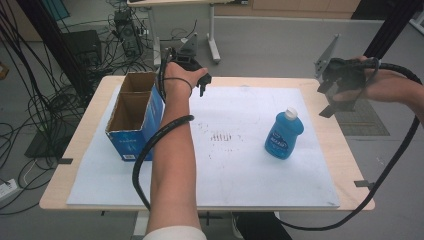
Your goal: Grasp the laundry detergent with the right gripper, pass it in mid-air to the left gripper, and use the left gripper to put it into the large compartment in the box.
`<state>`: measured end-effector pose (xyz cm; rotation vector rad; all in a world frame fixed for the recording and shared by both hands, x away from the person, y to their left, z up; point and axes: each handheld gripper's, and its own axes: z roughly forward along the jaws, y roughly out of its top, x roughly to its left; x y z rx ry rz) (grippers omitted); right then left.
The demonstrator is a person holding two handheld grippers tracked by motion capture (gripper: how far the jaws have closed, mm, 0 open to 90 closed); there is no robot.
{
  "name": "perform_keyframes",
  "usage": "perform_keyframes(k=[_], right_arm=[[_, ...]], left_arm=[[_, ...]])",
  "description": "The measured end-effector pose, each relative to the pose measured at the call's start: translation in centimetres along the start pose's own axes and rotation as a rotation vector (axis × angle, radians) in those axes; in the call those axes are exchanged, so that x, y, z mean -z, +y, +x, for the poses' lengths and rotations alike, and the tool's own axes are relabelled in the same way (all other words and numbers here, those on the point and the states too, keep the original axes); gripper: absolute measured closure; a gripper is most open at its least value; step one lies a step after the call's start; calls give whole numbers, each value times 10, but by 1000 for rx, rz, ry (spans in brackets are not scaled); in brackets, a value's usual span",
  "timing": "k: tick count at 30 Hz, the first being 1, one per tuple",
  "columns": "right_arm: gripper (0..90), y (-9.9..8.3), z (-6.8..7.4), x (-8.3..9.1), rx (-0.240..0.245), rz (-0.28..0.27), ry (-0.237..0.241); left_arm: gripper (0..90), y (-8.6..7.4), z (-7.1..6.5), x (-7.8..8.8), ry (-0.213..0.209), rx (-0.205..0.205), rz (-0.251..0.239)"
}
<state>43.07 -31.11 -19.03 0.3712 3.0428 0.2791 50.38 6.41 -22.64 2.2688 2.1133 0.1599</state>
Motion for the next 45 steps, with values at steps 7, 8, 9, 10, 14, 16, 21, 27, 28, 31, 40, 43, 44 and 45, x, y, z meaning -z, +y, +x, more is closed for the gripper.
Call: perform_keyframes(k=[7, 8, 9, 10, 14, 16, 21, 27, 28, 31, 40, 43, 44, 45], right_arm=[[85, 0, 1, -2, -1, 7, -6], [85, 0, 1, -2, -1, 7, -6], [85, 0, 1, -2, -1, 8, -6], [84, 0, 1, -1, 1, 10, -6], [83, 0, 2, -3, 1, 1, -6], [83, -1, 3, -6, 1, -2, 5], [83, -3, 3, -11, -4, 9, 13], [83, -4, 3, -7, -3, -6, 11], [83, -4, 3, -7, -4, -8, 11], [83, -5, 3, -7, -5, -6, 10], [83, -7, 3, -8, -1, -5, 14], [83, -7, 4, -7, -3, -8, 12], [81, -7, 4, -7, 0, -8, 7], [81, -7, 4, -7, 0, -8, 7]], left_arm=[[55, -2, 1, 0, -3, 1, -1], [55, -2, 1, 0, -3, 1, -1], [55, -2, 1, 0, -2, 0, 0], [55, -2, 1, 0, -2, -1, 1], [55, -3, 0, 1, -4, -1, -1], [55, -3, 0, 1, -5, -2, -4], [55, -3, 0, 3, -2, -5, -5], [55, -3, 1, 4, 0, -4, -3], [55, -3, 1, 3, -1, -4, -3], [55, -3, 0, 3, -5, -3, -4], [55, -2, -2, 7, -8, -9, -9], [55, -2, -3, 8, -9, -11, -8], [55, -2, -3, 8, -9, -11, -8], [55, -2, -3, 8, -8, -11, -7]])
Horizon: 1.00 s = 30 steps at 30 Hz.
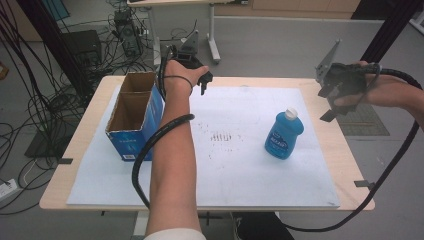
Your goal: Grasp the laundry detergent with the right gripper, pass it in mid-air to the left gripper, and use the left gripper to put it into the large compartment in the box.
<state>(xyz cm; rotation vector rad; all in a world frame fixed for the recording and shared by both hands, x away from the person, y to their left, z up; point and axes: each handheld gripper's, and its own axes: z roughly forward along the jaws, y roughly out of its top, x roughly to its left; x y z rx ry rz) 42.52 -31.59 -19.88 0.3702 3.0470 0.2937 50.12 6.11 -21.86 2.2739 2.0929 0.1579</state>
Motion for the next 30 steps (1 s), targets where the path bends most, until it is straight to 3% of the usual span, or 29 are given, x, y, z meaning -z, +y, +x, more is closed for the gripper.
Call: perform_keyframes(k=[30], right_arm=[[75, -9, 10, 0, -6, 4, -1]], left_arm=[[55, -8, 0, 7, -3, -6, -10]])
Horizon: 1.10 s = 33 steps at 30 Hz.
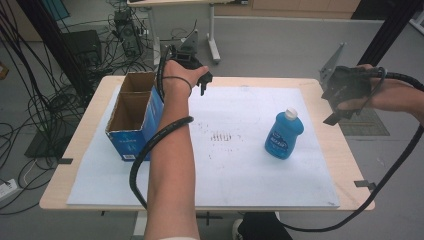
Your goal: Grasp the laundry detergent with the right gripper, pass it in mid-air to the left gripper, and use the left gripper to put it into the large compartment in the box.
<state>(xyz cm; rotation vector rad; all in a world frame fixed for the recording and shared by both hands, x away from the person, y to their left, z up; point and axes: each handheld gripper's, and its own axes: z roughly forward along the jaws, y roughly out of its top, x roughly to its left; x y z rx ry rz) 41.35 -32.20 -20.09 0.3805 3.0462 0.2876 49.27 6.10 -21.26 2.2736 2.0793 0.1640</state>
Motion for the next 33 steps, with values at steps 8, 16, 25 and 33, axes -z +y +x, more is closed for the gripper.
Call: perform_keyframes(k=[8, 16, 25, 33], right_arm=[[68, -12, 3, -8, -19, -8, 1], [60, -25, 7, -20, -42, -22, 9], [51, -33, 13, -35, -60, -64, 10], [49, -42, 21, -54, -84, -108, 16]], left_arm=[[55, 1, -4, 1, 2, -6, -2], [55, 1, -6, 1, 4, -8, 0], [55, 1, -7, 1, 4, -14, 0], [55, 0, -8, -1, 7, -12, 3]])
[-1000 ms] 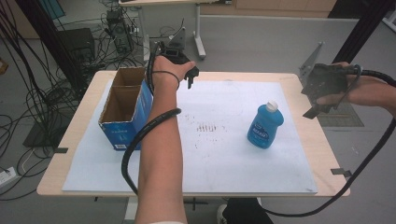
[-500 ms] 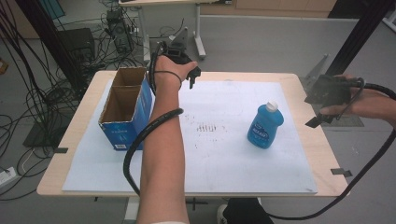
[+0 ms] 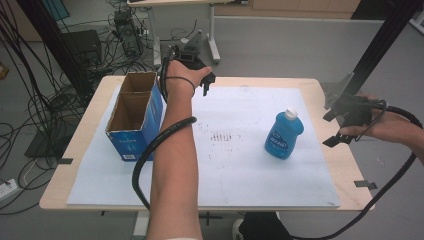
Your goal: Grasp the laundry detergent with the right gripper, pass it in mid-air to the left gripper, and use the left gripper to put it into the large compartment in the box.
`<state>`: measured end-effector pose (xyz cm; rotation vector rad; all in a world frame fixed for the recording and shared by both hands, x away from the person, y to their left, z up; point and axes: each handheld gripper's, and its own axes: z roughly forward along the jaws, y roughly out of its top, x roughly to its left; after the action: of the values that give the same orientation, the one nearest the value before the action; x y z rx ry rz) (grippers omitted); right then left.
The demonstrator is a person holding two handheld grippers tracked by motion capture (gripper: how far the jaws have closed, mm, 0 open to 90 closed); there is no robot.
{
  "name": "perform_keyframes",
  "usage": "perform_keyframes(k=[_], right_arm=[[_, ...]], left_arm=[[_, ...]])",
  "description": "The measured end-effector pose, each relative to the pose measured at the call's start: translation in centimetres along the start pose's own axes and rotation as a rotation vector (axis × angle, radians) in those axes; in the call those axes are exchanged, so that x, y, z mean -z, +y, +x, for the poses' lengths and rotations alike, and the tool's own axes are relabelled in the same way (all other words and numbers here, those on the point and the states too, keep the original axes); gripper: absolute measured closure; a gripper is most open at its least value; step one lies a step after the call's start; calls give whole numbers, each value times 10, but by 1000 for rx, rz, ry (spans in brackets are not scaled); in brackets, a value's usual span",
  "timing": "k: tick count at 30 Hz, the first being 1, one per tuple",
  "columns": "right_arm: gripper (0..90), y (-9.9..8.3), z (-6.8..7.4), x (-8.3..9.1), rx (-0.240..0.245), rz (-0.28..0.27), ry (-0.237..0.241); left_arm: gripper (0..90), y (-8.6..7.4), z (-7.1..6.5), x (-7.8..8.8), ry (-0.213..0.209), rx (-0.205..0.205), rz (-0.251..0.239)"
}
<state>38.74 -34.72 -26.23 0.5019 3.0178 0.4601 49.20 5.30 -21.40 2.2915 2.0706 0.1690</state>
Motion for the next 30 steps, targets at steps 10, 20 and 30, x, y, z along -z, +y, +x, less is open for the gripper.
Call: perform_keyframes(k=[10, 20, 30], right_arm=[[43, -9, 4, -16, -30, -48, -3], [39, -22, 5, -32, -81, -132, -16], [36, -29, 7, -53, -124, -203, -26]], left_arm=[[55, -1, -1, 0, 1, -6, -1], [55, 0, -3, -2, 3, -12, 1], [55, 1, -4, -3, 6, -14, 0]])
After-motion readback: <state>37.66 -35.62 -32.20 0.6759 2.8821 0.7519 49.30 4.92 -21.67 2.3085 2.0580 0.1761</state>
